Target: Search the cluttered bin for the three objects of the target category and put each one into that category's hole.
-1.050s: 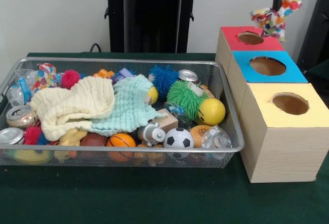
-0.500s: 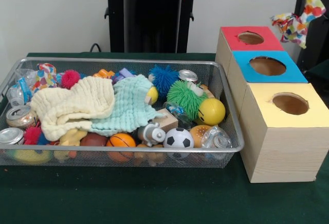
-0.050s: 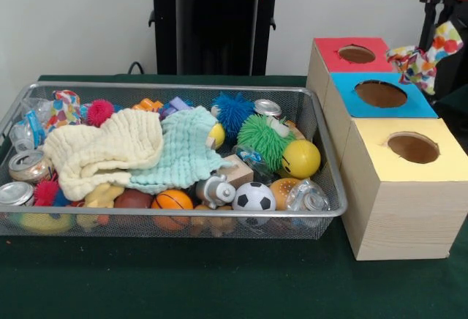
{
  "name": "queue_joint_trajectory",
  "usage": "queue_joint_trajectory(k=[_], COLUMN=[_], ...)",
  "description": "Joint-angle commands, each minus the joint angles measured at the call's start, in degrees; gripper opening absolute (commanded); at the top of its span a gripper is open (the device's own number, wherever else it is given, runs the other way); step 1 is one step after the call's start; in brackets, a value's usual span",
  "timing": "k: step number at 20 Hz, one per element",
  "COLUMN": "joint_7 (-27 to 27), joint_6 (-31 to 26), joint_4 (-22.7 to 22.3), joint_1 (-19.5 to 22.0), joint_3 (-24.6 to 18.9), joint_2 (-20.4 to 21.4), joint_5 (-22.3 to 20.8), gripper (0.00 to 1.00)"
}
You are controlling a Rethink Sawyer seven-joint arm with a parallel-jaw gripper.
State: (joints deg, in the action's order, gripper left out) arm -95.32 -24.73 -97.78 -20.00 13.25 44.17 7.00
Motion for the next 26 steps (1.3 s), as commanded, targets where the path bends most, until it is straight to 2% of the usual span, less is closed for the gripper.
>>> queue_joint_trajectory(k=[1,5,10,17,26], joint_7=[-13.25,-12.39,-14.0,-13.62,-11.89], joint_6=[-0.82,-0.56,-0.62,-3.47,-9.7], joint_4=[4.77,6.35,9.46,14.05,19.08], joint_1=[1.73,2.46,1.31,1.0,1.51], joint_3=[-0.9,-1.51,-0.16,0.88,2.46], joint_2=[-6.18,-7.85,-9.69,-11.74,-12.02], joint_5=[1.99,1.96,2.53,2.74,2.12], gripper=[0.0,0.0,0.0,0.0,0.0])
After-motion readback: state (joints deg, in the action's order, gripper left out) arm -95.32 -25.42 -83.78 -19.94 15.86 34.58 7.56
